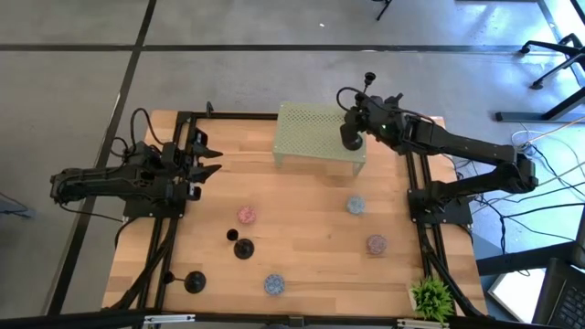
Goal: Pick & Place candle stick holders
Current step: Put the black candle holder on the shelf aligned with the other black candle holder
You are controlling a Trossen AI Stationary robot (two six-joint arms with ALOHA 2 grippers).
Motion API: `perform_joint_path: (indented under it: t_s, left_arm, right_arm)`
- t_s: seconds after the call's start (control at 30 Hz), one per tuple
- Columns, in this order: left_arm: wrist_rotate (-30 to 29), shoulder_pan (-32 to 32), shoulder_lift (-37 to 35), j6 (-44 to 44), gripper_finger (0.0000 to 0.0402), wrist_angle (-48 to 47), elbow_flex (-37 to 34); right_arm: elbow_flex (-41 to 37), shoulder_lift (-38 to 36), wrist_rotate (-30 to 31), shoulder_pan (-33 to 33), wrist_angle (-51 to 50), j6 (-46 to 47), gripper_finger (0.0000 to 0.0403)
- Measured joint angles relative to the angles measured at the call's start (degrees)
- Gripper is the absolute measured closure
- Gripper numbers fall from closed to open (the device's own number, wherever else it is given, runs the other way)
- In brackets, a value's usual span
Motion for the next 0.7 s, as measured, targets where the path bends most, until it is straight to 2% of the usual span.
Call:
perform_joint_path:
  t_s: [0.4,0.5,0.7]
  left_arm:
    - [0.05,0.01,0.00,-0.65,0.0258,-0.21,-0.01]
    - [0.05,0.01,0.00,-0.64,0.0258,-0.28,-0.01]
    - [0.05,0.00,0.01,-0.66,0.0258,-0.31,-0.02]
  right_arm:
    - [-0.02,0.00,-0.91,-0.05,0.10,-1.85,0.0386]
    - [-0.08,-0.04,-3.27,-0.07,-0.07,-2.15,0.0370]
    - [-0.17,0.00,-3.30,-0.07,-0.07,-2.68,0.0324]
